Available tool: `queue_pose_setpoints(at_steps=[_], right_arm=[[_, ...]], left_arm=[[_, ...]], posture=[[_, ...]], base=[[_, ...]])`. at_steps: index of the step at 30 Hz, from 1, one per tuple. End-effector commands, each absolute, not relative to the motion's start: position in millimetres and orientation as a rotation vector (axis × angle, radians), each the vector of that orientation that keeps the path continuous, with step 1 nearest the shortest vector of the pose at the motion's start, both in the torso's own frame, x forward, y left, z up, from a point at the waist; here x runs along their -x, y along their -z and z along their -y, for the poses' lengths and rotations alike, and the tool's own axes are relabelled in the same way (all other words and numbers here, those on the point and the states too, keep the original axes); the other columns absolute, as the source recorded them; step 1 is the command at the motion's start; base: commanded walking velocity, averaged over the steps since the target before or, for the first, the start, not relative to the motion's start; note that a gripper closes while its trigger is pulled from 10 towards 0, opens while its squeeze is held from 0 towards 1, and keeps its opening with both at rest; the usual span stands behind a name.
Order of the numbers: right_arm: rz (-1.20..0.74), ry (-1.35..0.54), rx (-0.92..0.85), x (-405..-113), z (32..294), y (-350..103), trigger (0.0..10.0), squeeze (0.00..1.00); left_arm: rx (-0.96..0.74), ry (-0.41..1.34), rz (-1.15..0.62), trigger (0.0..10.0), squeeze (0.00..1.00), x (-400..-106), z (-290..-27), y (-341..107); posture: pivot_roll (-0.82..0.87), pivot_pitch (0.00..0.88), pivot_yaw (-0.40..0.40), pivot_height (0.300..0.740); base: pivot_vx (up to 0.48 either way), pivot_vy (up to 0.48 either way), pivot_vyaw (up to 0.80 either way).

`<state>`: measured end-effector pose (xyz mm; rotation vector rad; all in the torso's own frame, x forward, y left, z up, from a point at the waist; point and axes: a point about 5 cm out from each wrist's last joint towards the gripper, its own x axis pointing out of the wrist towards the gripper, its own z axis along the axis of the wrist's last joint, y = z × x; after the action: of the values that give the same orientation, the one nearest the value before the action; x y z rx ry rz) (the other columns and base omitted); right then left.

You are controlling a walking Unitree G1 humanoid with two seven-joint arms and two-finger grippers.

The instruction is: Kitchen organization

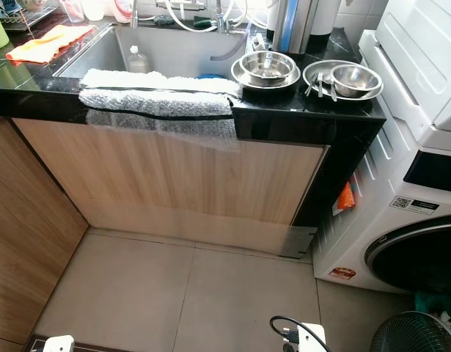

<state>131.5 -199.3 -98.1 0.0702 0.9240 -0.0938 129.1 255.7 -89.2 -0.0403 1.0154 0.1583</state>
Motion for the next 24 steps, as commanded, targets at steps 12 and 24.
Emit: queue_pose_setpoints(at_steps=[12,24], right_arm=[[-0.91,0.12,-0.085,-138.7,201.9,95.6,10.0,0.0],[-0.916,0.118,-0.081,-138.6,201.7,95.9,10.0,0.0]], left_arm=[[0.071,-0.14,-1.019,10.0,0.0,-125.4,-254.7,90.4],[0.07,-0.138,-1.019,10.0,0.0,-125.1,-254.1,90.6]], posture=[[-0.05,0.083,-0.032,0.74],[-0.05,0.073,-0.03,0.74]], base=[[0.0,0.0,0.0],[0.0,0.0,0.0]])
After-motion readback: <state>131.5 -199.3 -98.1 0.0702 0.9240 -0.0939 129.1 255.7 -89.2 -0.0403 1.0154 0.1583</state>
